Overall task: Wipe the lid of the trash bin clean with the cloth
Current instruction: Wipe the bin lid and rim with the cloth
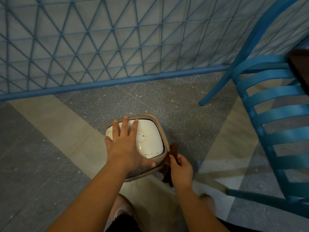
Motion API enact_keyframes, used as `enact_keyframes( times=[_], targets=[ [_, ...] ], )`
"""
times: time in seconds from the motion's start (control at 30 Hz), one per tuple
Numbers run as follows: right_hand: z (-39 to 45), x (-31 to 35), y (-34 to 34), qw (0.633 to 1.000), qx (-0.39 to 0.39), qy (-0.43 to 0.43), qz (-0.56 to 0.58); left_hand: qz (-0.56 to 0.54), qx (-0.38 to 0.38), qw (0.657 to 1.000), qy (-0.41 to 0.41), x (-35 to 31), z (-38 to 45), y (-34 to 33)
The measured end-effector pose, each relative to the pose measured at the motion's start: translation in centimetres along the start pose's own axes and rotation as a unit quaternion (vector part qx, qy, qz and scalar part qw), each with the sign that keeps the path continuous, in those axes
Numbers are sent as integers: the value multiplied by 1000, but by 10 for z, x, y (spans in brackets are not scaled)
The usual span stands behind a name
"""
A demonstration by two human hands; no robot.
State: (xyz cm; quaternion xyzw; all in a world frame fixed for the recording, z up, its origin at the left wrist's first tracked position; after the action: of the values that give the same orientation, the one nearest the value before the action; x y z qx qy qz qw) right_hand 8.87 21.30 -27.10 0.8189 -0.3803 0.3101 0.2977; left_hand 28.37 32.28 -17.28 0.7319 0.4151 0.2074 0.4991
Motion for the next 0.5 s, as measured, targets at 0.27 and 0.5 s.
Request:
enact_keyframes(
  times=[0.27,0.5],
  targets=[
    [2,4,-4,1000,-21,-14,0,-6,-3,999,39,3,-4,1],
    [41,52,-2,997,-35,40,-52,-28,3,995,91,17,-12,8]
  ],
)
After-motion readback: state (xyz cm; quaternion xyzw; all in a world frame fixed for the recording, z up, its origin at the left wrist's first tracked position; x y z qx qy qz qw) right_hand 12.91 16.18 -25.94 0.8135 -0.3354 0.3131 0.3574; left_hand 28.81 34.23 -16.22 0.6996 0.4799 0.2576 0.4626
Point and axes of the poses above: each hand's wrist, its own z-axis towards the middle knuckle, its own y-axis out of the back of the hand, x = y × z, the point moved 10 cm from there along z, towards the middle knuckle, and after that the axes turned 1 degree about -y, right-handed, at the moved point
